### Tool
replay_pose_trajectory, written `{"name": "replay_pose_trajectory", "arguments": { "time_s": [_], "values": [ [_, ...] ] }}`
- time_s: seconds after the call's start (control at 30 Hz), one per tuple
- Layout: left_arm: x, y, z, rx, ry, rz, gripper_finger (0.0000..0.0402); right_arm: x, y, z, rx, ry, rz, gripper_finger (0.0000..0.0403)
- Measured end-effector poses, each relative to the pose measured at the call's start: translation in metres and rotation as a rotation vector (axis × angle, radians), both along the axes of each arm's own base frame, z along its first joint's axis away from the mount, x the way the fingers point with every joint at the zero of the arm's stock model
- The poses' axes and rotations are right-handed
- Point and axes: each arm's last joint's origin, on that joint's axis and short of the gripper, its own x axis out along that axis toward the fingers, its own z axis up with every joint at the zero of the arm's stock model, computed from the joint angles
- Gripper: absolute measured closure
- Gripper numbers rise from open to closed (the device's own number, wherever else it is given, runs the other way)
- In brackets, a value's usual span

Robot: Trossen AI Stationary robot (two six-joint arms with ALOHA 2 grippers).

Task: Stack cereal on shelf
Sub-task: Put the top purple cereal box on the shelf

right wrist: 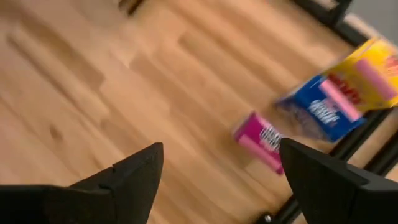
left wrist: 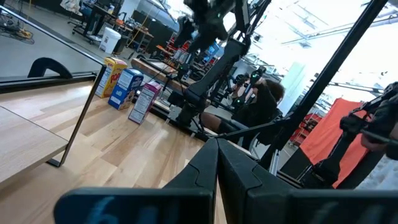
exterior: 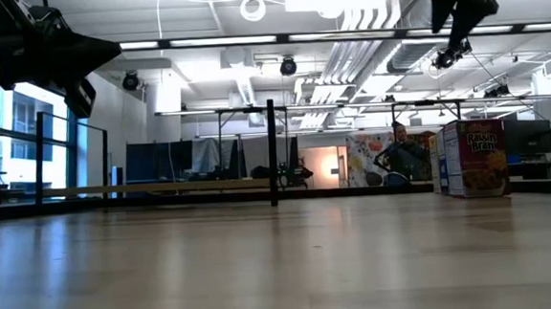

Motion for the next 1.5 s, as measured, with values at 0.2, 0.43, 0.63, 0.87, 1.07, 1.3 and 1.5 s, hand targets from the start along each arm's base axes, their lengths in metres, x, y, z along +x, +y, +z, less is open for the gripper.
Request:
{"name": "replay_pose_trajectory", "arguments": {
  "time_s": [0.2, 0.43, 0.63, 0.87, 1.07, 1.3, 1.5],
  "values": [
    [0.000, 0.000, 0.000, 0.000, 0.000, 0.000, 0.0401, -0.005, 0.004, -0.045, 0.068, 0.059, 0.145, 0.0091],
    [0.000, 0.000, 0.000, 0.000, 0.000, 0.000, 0.0401, 0.001, 0.001, -0.070, -0.007, 0.123, 0.376, 0.0091],
    [0.000, 0.000, 0.000, 0.000, 0.000, 0.000, 0.0401, 0.006, -0.005, -0.083, -0.103, 0.277, 0.576, 0.0091],
    [0.000, 0.000, 0.000, 0.000, 0.000, 0.000, 0.0401, 0.019, -0.015, -0.097, -0.137, 0.436, 0.720, 0.0091],
    [0.000, 0.000, 0.000, 0.000, 0.000, 0.000, 0.0401, 0.032, -0.024, -0.112, -0.130, 0.526, 0.799, 0.0091],
    [0.000, 0.000, 0.000, 0.000, 0.000, 0.000, 0.0401, 0.038, -0.037, -0.127, -0.097, 0.644, 0.789, 0.0091],
    [0.000, 0.000, 0.000, 0.000, 0.000, 0.001, 0.0401, 0.040, -0.047, -0.137, -0.048, 0.679, 0.764, 0.0094]
  ]
}}
